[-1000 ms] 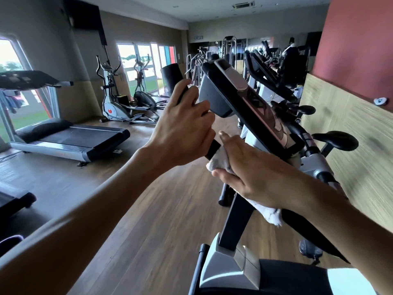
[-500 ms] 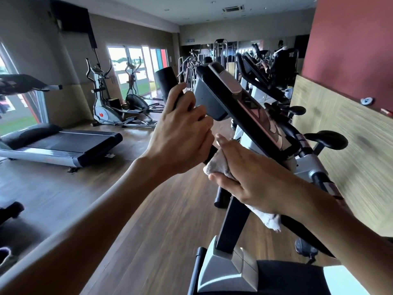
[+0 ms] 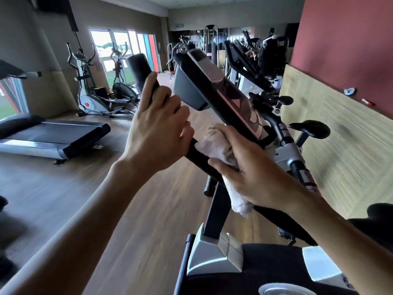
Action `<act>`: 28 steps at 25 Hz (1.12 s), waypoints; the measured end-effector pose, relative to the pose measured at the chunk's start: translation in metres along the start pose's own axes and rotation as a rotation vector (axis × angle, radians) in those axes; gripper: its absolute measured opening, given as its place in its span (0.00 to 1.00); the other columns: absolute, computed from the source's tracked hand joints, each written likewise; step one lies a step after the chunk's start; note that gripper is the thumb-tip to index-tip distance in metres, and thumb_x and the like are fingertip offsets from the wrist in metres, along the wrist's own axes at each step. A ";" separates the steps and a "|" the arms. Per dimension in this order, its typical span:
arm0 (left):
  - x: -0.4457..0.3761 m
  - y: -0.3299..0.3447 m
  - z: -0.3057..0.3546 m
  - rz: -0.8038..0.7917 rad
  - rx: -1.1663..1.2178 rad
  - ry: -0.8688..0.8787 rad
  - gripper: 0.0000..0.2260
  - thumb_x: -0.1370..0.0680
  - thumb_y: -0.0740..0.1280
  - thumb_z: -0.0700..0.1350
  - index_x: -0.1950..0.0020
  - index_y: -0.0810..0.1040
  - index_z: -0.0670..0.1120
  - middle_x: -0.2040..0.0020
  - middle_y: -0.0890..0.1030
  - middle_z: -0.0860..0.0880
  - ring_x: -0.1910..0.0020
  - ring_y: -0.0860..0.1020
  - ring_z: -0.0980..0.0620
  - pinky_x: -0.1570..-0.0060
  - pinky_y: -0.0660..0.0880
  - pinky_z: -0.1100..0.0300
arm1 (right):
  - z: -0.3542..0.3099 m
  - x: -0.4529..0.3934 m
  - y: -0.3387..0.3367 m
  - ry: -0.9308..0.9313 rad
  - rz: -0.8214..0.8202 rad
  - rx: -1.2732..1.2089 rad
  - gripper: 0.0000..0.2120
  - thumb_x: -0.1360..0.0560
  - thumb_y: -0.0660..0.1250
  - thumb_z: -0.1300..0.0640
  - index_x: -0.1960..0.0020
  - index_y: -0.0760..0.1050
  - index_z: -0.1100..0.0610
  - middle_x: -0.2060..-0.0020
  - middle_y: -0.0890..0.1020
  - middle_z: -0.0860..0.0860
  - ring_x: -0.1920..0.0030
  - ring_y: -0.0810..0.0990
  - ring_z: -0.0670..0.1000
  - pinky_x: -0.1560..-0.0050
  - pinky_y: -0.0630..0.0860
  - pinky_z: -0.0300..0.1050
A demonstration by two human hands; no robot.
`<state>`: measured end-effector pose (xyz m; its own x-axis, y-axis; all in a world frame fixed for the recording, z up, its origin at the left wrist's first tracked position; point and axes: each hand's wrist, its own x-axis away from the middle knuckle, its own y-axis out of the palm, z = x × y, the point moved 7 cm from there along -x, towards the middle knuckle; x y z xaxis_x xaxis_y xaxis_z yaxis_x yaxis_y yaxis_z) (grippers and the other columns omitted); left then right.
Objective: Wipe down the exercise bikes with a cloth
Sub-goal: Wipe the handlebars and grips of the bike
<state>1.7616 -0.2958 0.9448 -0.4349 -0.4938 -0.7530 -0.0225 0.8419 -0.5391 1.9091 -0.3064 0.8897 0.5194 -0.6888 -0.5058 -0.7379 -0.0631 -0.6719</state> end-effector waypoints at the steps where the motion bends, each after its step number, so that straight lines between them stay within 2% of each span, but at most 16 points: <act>1: 0.002 0.000 0.001 -0.010 0.003 -0.013 0.13 0.21 0.60 0.45 0.58 0.79 0.39 0.62 0.76 0.43 0.48 0.75 0.38 0.22 0.52 0.37 | 0.002 -0.002 -0.016 -0.007 0.099 -0.070 0.21 0.19 0.68 0.55 0.29 0.67 0.57 0.40 0.79 0.45 0.38 0.78 0.41 0.35 0.73 0.41; 3: 0.009 0.001 0.009 -0.021 0.027 -0.062 0.14 0.20 0.60 0.45 0.57 0.81 0.40 0.60 0.80 0.45 0.44 0.76 0.38 0.20 0.47 0.38 | 0.014 -0.004 -0.055 0.013 0.225 -0.130 0.17 0.19 0.69 0.55 0.33 0.70 0.57 0.46 0.82 0.43 0.43 0.80 0.40 0.37 0.73 0.39; 5: 0.018 0.004 0.025 0.002 0.065 -0.132 0.14 0.18 0.60 0.44 0.58 0.81 0.42 0.60 0.81 0.48 0.42 0.76 0.40 0.20 0.43 0.40 | 0.029 0.002 -0.086 0.055 0.164 -0.150 0.20 0.20 0.68 0.48 0.33 0.70 0.55 0.47 0.83 0.45 0.45 0.82 0.42 0.41 0.75 0.36; 6: 0.020 0.007 0.032 0.017 0.099 -0.175 0.14 0.18 0.60 0.43 0.58 0.81 0.43 0.60 0.81 0.49 0.42 0.77 0.41 0.20 0.42 0.40 | 0.036 0.010 -0.092 0.074 0.078 -0.128 0.25 0.21 0.66 0.43 0.29 0.66 0.52 0.44 0.82 0.45 0.42 0.81 0.43 0.38 0.74 0.37; 7: 0.023 0.009 0.041 0.034 0.130 -0.227 0.13 0.18 0.60 0.43 0.58 0.81 0.44 0.59 0.81 0.50 0.43 0.77 0.43 0.20 0.42 0.39 | 0.042 0.022 -0.090 0.089 -0.035 -0.096 0.30 0.21 0.63 0.39 0.24 0.60 0.48 0.37 0.79 0.45 0.35 0.77 0.42 0.32 0.70 0.40; 9: 0.025 0.014 0.054 0.077 0.180 -0.312 0.12 0.18 0.62 0.42 0.56 0.83 0.46 0.56 0.82 0.53 0.44 0.77 0.44 0.21 0.43 0.38 | 0.045 0.053 -0.062 0.055 -0.262 -0.034 0.38 0.23 0.58 0.36 0.19 0.44 0.41 0.24 0.63 0.42 0.25 0.58 0.33 0.23 0.57 0.38; 10: 0.026 0.016 0.059 0.091 0.204 -0.344 0.12 0.18 0.62 0.42 0.55 0.84 0.47 0.54 0.83 0.53 0.43 0.77 0.45 0.21 0.43 0.38 | 0.044 0.063 -0.047 0.002 -0.310 -0.011 0.38 0.22 0.56 0.36 0.19 0.43 0.42 0.23 0.57 0.38 0.24 0.50 0.30 0.23 0.51 0.35; 12: 0.029 0.017 0.063 0.112 0.219 -0.393 0.13 0.18 0.61 0.43 0.53 0.85 0.48 0.49 0.84 0.54 0.40 0.77 0.46 0.22 0.46 0.36 | 0.038 0.065 -0.031 -0.109 -0.276 0.021 0.34 0.19 0.54 0.36 0.17 0.48 0.45 0.20 0.53 0.38 0.22 0.44 0.32 0.22 0.46 0.36; 14: 0.029 0.017 0.063 0.104 0.206 -0.422 0.14 0.18 0.60 0.44 0.52 0.86 0.48 0.46 0.84 0.55 0.38 0.77 0.47 0.24 0.49 0.34 | 0.033 0.052 -0.028 -0.166 -0.249 0.069 0.32 0.17 0.53 0.38 0.17 0.51 0.48 0.19 0.55 0.42 0.21 0.44 0.36 0.20 0.46 0.41; 16: 0.029 0.019 0.061 0.076 0.206 -0.434 0.13 0.19 0.61 0.42 0.53 0.86 0.49 0.46 0.84 0.55 0.38 0.76 0.47 0.25 0.50 0.33 | 0.033 0.054 -0.030 -0.198 -0.240 0.068 0.30 0.16 0.51 0.42 0.18 0.53 0.52 0.19 0.58 0.45 0.20 0.47 0.37 0.19 0.48 0.42; 20: 0.031 0.021 0.058 0.058 0.184 -0.455 0.13 0.20 0.62 0.41 0.54 0.86 0.49 0.48 0.84 0.54 0.39 0.76 0.47 0.23 0.49 0.35 | 0.037 0.109 -0.037 -0.370 -0.198 0.104 0.31 0.16 0.51 0.48 0.17 0.50 0.59 0.18 0.55 0.51 0.19 0.49 0.45 0.19 0.45 0.48; 23: 0.031 0.023 0.059 0.058 0.166 -0.470 0.13 0.21 0.62 0.41 0.54 0.86 0.50 0.48 0.84 0.54 0.39 0.76 0.48 0.23 0.49 0.36 | 0.036 0.098 -0.031 -0.390 -0.269 0.182 0.33 0.17 0.47 0.45 0.17 0.44 0.57 0.17 0.48 0.49 0.19 0.42 0.43 0.20 0.37 0.49; 25: 0.031 0.023 0.060 0.050 0.155 -0.465 0.13 0.20 0.62 0.42 0.54 0.86 0.50 0.48 0.83 0.54 0.39 0.76 0.48 0.23 0.50 0.36 | 0.027 0.070 -0.020 -0.370 -0.310 0.231 0.33 0.18 0.44 0.43 0.17 0.45 0.55 0.17 0.46 0.48 0.19 0.38 0.42 0.19 0.39 0.50; 28: 0.031 0.022 0.059 0.027 0.156 -0.448 0.13 0.19 0.61 0.43 0.53 0.86 0.50 0.48 0.83 0.53 0.39 0.76 0.47 0.23 0.49 0.36 | 0.016 0.065 -0.015 -0.420 -0.249 0.330 0.32 0.19 0.49 0.44 0.19 0.58 0.56 0.19 0.59 0.52 0.18 0.50 0.47 0.19 0.51 0.51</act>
<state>1.8002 -0.3059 0.8875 -0.0014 -0.5460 -0.8378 0.1341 0.8301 -0.5412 1.9610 -0.3383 0.8585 0.8356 -0.3325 -0.4373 -0.4340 0.0886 -0.8966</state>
